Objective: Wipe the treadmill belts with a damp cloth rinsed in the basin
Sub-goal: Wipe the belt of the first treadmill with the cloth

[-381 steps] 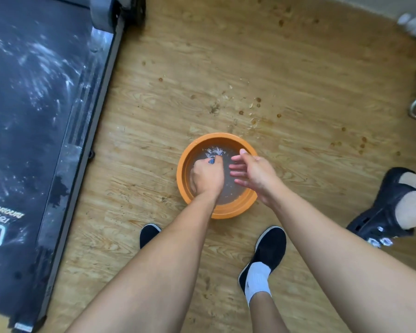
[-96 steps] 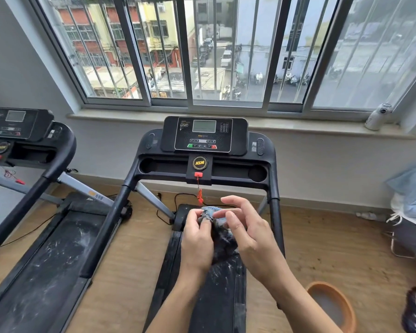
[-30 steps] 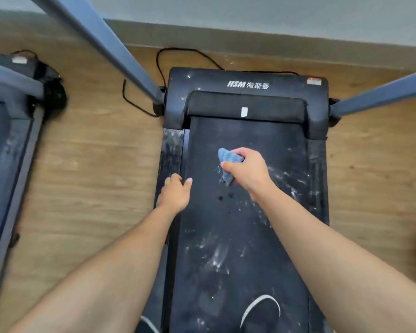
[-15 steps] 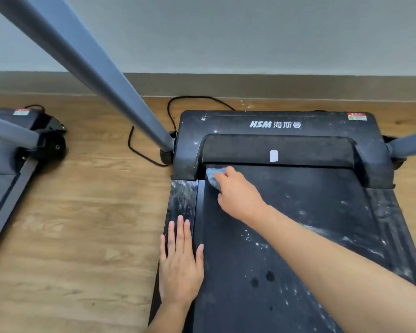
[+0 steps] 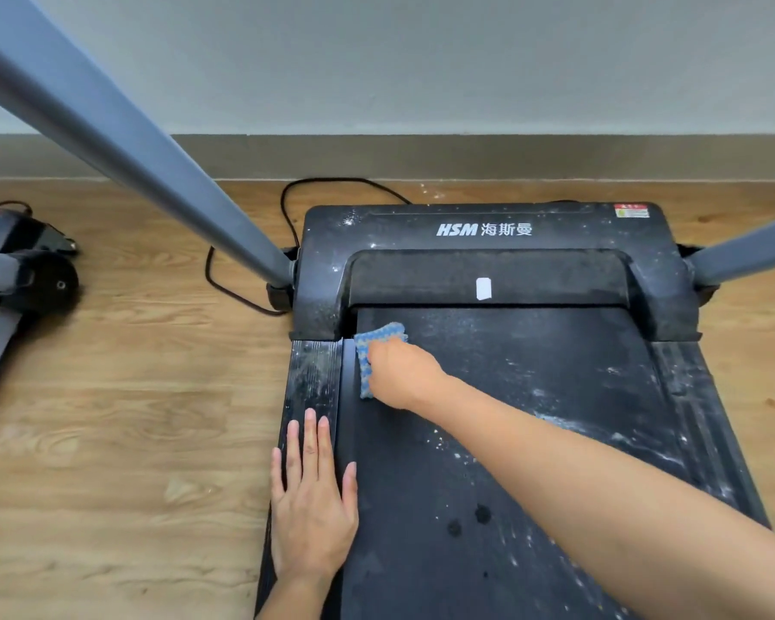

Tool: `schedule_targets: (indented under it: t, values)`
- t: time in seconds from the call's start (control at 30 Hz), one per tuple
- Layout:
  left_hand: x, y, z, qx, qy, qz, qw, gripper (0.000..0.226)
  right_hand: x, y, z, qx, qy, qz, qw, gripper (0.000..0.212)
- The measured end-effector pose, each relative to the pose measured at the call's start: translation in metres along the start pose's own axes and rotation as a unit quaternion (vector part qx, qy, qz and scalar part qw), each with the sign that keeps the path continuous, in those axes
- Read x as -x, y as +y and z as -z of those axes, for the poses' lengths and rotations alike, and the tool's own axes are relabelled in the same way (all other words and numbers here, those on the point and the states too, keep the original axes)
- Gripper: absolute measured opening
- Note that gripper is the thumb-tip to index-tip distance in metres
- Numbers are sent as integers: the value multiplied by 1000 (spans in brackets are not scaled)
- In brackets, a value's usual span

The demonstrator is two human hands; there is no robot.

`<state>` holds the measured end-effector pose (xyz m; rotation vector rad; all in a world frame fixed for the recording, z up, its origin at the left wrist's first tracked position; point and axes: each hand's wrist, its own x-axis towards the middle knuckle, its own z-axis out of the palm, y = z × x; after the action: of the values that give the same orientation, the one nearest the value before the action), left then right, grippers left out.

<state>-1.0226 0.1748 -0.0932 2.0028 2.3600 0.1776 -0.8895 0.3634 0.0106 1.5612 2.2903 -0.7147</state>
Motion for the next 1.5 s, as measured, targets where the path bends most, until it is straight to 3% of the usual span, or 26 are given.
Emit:
schedule_targets:
  t: [0.03,0.23,0.3,0.4,0.47,0.57,0.67,0.83,1.0,1.13,1.3,1.43,1.5]
  values:
    - [0,0,2,2,-5,4,1000,72,0,-2,7,14,-23,11,1000,6]
    - [-1,1,12,16,-34,15,999,71,20,7,12,91,-95,98,986,22]
    - [0,1,13,17,-40,16,999,70,26,17,4,78,-65,116,988,23]
    - [-1,0,12,20,-42,16,999,71,17,30,-12,123,98,166,973,34]
    - [0,1,9,22,-37,15,999,71,10,32,-31,116,166,162,966,53]
    - [-1,0,6,33,-20,12,999,72,5,28,-70,67,138,109,982,87]
    - [-1,-1,4,31,-14,7,999,72,8,16,-99,64,134,70,986,98]
    - [0,-1,5,33,-8,8,999,73,24,3,-111,45,124,72,989,101]
    - [0,0,4,24,-3,11,1000,73,-36,4,-68,21,131,4,991,106]
    - [1,0,4,20,-2,11,1000,72,-43,2,-62,30,121,10,992,104]
    - [0,-5,1,54,16,0,998,65,52,4,-110,21,77,107,991,101]
    - [2,-9,-3,112,44,13,993,66,148,5,-167,119,86,215,966,95]
    - [2,-10,-3,125,51,20,991,64,140,12,-164,132,78,221,963,90]
